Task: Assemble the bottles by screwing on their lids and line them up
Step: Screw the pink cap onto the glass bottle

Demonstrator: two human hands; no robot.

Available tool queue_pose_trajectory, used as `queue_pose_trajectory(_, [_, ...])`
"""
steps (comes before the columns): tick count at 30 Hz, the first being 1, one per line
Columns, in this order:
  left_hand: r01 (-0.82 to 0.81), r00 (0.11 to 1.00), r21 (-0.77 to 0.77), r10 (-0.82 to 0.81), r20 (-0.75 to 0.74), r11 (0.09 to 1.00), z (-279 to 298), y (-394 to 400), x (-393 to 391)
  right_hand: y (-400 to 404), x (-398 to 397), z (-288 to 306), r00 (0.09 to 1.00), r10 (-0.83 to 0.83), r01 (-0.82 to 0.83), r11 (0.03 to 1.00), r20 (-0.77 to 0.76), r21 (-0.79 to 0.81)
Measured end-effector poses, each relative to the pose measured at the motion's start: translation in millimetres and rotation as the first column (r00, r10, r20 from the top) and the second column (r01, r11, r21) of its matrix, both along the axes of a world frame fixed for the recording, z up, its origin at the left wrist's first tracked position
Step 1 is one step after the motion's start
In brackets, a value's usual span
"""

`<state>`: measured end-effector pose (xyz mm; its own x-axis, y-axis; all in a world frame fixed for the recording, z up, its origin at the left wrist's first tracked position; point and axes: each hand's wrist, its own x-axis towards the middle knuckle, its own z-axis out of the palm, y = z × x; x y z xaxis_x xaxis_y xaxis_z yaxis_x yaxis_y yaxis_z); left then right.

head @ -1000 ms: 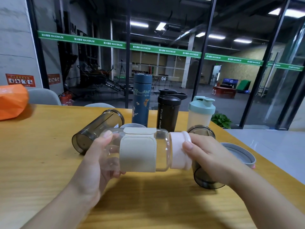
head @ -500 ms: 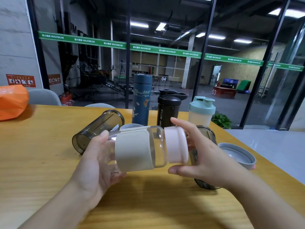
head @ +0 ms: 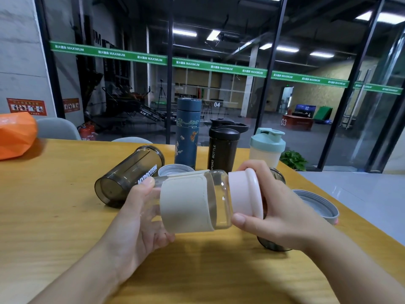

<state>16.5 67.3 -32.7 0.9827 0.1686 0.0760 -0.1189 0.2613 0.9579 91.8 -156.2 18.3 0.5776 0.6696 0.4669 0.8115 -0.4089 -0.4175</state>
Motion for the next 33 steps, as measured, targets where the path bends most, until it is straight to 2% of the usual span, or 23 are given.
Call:
queue_pose_trajectory(6, [-0.004, 0.992, 0.082, -0.007, 0.130, 0.997, 4, -1, -4, -2, -3, 3, 1.000, 0.010, -0.011, 0.999, 0.013, 0.044])
queue_pose_trajectory(13, [-0.233, 0.961, 0.272, 0.178, 0.211, 0.934, -3, 5, 0, 1, 0, -1, 0.996, 0.069, -0.058, 0.981, -0.052, 0.183])
queue_pose_trajectory(16, [-0.256, 0.952, 0.416, 0.153, 0.265, 0.872, -11, 9, 5, 1, 0, 0, 0.994, 0.080, -0.060, 0.965, -0.069, 0.256])
queue_pose_trajectory(18, [-0.306, 0.929, 0.514, 0.135, 0.344, 0.802, -15, 13, 6, 1, 0, 0, 0.995, 0.070, -0.046, 0.958, -0.074, 0.283])
queue_pose_trajectory(20, [-0.480, 0.859, 0.577, 0.219, 0.464, 0.661, -14, 21, 6, 3, 1, -1, 0.994, 0.061, -0.032, 0.954, -0.087, 0.297])
queue_pose_trajectory(23, [-0.737, 0.672, 0.622, 0.381, 0.635, 0.265, -12, 41, 8, 5, 4, -4, 0.993, 0.049, -0.016, 0.956, -0.104, 0.293])
queue_pose_trajectory(24, [-0.758, 0.629, 0.633, 0.432, 0.646, 0.158, -13, 49, 10, 6, 5, -5, 0.994, 0.039, -0.008, 0.957, -0.103, 0.291])
queue_pose_trajectory(25, [-0.749, 0.608, 0.656, 0.486, 0.628, 0.091, -16, 54, 12, 6, 6, -6, 0.994, 0.028, 0.002, 0.957, -0.101, 0.290])
queue_pose_trajectory(26, [-0.721, 0.607, 0.690, 0.546, 0.577, 0.072, -19, 58, 14, 7, 6, -6, 0.995, 0.017, 0.013, 0.957, -0.099, 0.289])
queue_pose_trajectory(29, [-0.590, 0.635, 0.795, 0.689, 0.349, 0.142, -28, 58, 20, 8, 6, -7, 0.995, -0.007, 0.037, 0.952, -0.098, 0.305])
queue_pose_trajectory(33, [-0.485, 0.668, 0.867, 0.688, 0.284, 0.113, -32, 59, 29, 9, 7, -6, 0.996, -0.047, 0.071, 0.931, -0.077, 0.357])
